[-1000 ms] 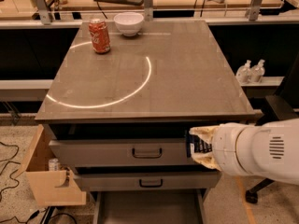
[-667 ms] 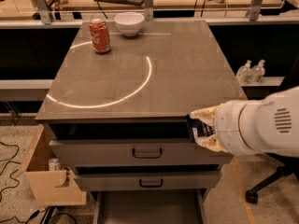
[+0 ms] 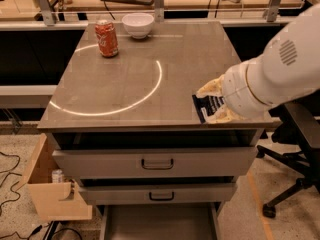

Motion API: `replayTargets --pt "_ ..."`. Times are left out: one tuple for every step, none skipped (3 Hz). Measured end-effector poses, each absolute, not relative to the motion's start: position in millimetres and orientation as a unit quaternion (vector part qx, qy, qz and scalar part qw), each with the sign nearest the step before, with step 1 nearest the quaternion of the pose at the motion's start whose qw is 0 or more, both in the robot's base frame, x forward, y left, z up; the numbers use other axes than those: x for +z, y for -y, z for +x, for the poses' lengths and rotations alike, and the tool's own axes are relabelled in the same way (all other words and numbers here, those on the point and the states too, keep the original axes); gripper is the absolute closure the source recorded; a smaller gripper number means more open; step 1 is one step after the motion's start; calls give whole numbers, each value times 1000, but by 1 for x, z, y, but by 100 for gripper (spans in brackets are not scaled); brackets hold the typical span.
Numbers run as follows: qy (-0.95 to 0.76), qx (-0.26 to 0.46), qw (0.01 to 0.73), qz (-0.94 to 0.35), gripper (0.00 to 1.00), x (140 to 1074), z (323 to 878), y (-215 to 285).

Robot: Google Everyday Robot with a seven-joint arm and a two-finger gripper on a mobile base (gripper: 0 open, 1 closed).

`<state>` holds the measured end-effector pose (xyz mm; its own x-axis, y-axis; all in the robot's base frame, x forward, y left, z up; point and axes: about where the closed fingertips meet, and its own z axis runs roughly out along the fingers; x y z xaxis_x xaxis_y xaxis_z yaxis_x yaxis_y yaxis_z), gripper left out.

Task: Pick rxbar blueberry from bottom drawer and place on counter

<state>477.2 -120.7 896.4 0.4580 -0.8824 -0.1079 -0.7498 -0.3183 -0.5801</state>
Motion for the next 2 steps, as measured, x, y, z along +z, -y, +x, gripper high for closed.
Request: replayTargets --pt "-504 -82 279 -813 100 902 522 121" --pt "-502 -66 270 -819 100 912 568 120"
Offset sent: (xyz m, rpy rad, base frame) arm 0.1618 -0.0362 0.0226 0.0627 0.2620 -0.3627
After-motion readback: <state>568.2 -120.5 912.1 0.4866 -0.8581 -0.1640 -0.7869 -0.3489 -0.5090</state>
